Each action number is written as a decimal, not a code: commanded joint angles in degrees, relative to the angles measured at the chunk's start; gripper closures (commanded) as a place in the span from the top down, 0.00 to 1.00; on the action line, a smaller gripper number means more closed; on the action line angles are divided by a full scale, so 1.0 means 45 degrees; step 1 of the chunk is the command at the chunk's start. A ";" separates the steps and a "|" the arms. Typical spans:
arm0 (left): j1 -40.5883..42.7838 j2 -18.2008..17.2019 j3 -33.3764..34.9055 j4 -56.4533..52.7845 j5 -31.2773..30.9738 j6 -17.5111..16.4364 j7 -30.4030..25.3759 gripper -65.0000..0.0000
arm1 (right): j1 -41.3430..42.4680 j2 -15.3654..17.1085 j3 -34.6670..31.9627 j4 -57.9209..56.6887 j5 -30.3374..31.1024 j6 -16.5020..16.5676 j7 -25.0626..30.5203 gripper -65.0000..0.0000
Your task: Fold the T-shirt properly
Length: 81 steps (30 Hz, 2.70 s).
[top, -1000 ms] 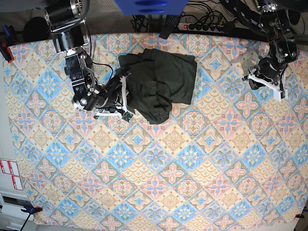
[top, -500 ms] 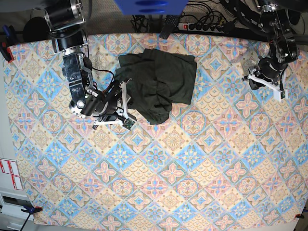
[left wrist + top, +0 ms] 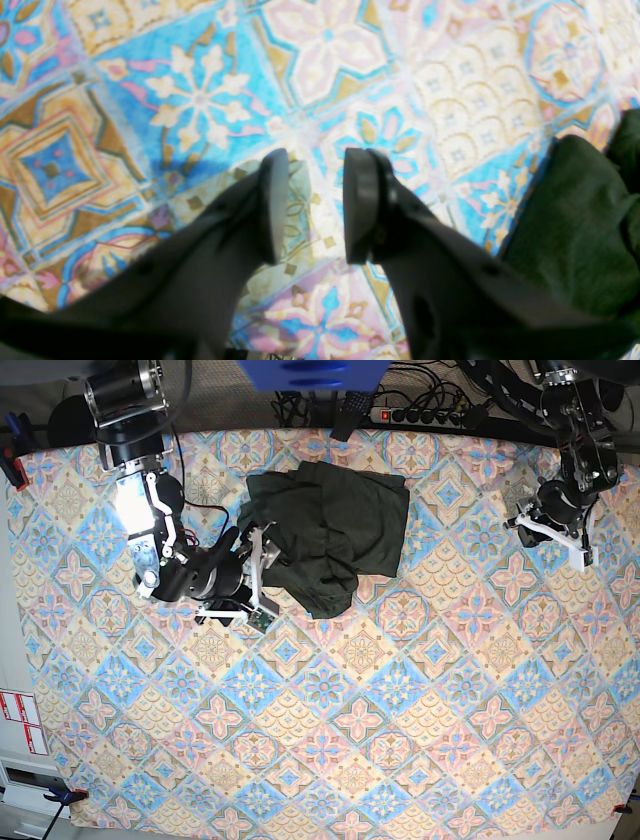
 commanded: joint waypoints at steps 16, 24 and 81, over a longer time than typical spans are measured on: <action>-0.0197 -0.0180 0.0250 0.0174 -0.0087 -0.0035 -0.0168 0.28 | 0.0174 -0.0828 0.0197 -0.0952 0.0162 0.0037 0.0276 0.55; -0.0197 -0.0180 0.0269 0.0174 -0.0087 -0.0035 -0.0168 0.28 | 0.0213 -0.1082 -0.0780 -0.1011 0.0182 0.0037 0.0237 0.55; -0.0217 -0.0180 0.0269 0.0174 -0.0087 -0.0035 -0.0168 0.28 | -0.0021 -0.0242 -0.1112 -0.1519 0.0182 0.0037 0.0510 0.39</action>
